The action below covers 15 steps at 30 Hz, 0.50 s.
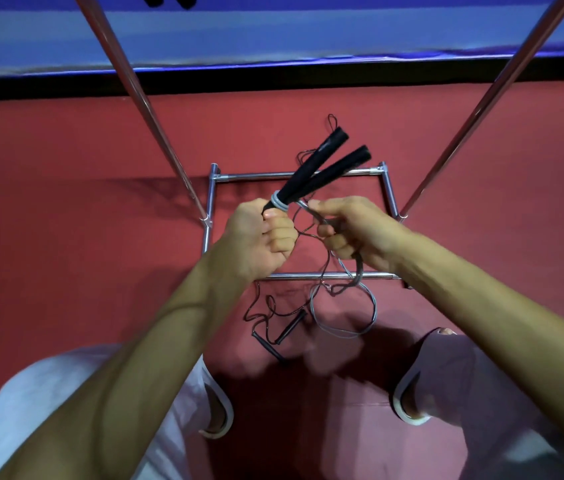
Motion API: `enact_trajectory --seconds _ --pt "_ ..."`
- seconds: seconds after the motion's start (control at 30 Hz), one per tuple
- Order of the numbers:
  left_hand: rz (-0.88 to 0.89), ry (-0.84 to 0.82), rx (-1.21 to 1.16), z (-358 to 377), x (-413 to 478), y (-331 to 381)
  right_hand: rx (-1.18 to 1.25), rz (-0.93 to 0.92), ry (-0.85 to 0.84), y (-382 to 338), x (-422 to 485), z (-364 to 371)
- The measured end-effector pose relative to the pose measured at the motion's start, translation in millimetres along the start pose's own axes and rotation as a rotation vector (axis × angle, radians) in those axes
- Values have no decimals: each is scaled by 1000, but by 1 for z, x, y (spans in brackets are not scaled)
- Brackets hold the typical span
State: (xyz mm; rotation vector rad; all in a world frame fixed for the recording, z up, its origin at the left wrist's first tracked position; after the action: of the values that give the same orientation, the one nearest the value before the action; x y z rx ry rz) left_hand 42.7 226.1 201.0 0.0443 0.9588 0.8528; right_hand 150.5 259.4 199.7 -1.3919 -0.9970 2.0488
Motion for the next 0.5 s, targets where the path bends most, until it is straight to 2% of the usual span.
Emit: enact_trajectory --seconds 0.1,0.13,0.2,0.23,0.27,0.3,0.37,0.4,0.43,0.5 --pt "-3 61 -117 -10 0 9 -750 -641 272 -48 -26 -7" --pt "-13 77 -140 -13 1 10 -983 -780 345 -52 -36 -2" --pt "-41 86 -193 -16 3 11 -1256 -895 441 -53 -47 3" --pt "-54 87 -220 -16 4 11 -1248 -885 424 -52 -47 4" --pt "-62 90 -245 -17 5 11 -1103 -803 348 -47 -42 2" --pt "-62 98 -266 -18 5 11 -820 -634 234 -39 -32 -2" --pt "-43 126 -280 -20 4 13 -166 -187 15 -8 -14 1" --pt "-30 138 -275 -20 4 12 51 -10 -41 4 -15 5" --pt "-14 145 -267 -19 4 12 158 98 -64 11 -16 7" --pt "26 161 -240 -19 5 13 166 143 -92 14 -17 11"
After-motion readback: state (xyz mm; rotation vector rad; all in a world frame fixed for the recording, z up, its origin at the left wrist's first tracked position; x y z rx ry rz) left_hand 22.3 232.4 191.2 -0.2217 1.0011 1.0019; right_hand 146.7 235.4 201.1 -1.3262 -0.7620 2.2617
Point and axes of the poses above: each hand's wrist, its own x-axis towards the middle knuckle, its own z-axis out of the palm, y = z × x, the point moved 10 cm from there along x, towards the middle knuckle, and after that the axes turned 5 degrees about x, right-handed, at the moved point
